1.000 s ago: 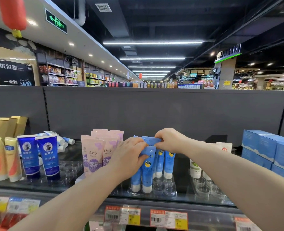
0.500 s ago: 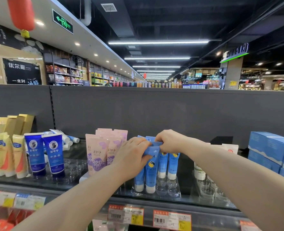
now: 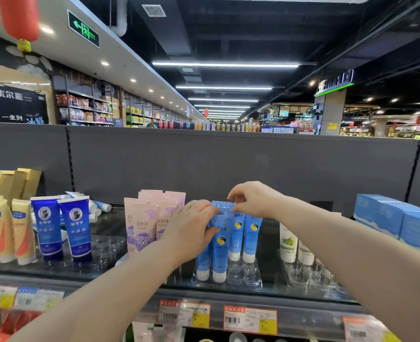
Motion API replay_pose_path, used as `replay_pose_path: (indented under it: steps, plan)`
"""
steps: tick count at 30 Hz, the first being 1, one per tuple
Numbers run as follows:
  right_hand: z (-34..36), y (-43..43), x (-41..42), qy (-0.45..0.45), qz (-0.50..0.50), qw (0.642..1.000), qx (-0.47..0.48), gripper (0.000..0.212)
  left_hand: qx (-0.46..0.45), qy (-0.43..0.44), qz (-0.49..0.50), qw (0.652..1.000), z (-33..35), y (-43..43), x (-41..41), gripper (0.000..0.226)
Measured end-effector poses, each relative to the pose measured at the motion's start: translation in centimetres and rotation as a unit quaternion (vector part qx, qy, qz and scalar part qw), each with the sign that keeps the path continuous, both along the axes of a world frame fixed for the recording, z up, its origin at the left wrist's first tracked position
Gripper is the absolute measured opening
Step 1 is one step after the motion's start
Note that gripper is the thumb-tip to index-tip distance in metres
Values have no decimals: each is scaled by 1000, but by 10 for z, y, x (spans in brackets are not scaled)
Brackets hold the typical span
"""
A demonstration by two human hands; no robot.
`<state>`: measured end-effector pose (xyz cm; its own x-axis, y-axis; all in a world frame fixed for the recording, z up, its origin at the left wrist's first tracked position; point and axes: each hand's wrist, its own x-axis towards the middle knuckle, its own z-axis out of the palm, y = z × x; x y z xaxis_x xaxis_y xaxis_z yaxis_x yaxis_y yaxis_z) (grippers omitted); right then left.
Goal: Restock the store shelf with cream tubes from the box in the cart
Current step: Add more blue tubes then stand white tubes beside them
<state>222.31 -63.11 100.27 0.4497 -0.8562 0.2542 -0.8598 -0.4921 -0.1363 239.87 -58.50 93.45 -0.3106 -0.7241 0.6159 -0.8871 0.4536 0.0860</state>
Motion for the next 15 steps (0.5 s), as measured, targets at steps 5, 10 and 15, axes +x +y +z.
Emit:
replay_pose_path:
  steps: [5, 10, 15]
  plan:
    - [5, 28, -15, 26, -58, 998, -24, 32, -8, 1, -12, 1000, 10, 9, -3, 62]
    - [-5, 74, -35, 105, -134, 984, -45, 43, -40, -34, -50, 997, 20, 22, -19, 52]
    - [-27, 134, -66, 153, -225, 962, -27, 55, -15, -67, -159, 985, 9, 43, -57, 53]
